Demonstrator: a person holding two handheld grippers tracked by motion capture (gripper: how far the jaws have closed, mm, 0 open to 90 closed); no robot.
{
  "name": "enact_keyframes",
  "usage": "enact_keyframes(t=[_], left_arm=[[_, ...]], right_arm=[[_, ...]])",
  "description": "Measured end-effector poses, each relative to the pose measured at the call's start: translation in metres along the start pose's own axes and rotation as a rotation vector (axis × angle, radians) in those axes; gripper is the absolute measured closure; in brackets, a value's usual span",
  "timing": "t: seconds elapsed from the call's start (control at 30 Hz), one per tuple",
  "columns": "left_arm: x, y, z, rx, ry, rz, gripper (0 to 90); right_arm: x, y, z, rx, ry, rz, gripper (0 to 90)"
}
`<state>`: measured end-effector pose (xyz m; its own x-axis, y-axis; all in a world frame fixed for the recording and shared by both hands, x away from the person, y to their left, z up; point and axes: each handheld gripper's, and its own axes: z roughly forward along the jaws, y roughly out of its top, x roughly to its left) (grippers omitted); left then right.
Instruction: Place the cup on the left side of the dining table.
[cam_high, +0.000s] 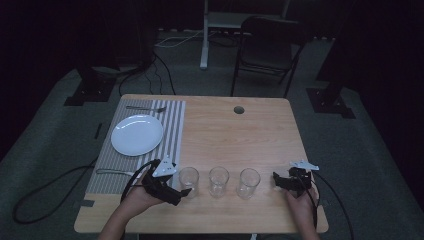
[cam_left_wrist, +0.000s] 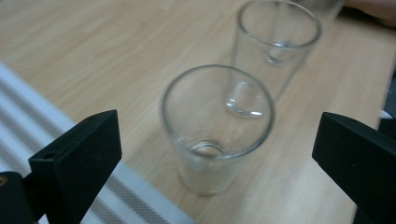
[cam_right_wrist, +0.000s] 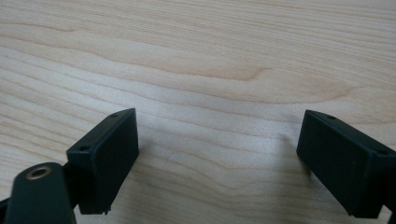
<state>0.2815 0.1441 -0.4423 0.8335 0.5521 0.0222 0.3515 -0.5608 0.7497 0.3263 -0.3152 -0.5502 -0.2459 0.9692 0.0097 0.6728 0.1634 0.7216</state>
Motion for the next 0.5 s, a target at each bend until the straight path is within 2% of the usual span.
enact_keyframes(t=[0.13,0.17,0.3,0.5], left_arm=[[-0.003,0.008,0.005,0.013,-0.008,0.027,1.9],[-0.003,0.01,0.007,0.01,0.005,0.026,1.8],[-0.003,0.014,0.012,0.027,-0.014,0.031,1.9],[-0.006,0.024,0.017,0.018,-0.025,0.042,1.9]], right_arm=[[0.0,0.0,0.0,0.0,0.0,-0.001,12.4],[0.0,0.0,0.0,0.0,0.0,-0.001,12.4],[0.0,0.0,0.0,0.0,0.0,-0.001,12.4],[0.0,0.0,0.0,-0.001,0.0,-0.001,12.5]])
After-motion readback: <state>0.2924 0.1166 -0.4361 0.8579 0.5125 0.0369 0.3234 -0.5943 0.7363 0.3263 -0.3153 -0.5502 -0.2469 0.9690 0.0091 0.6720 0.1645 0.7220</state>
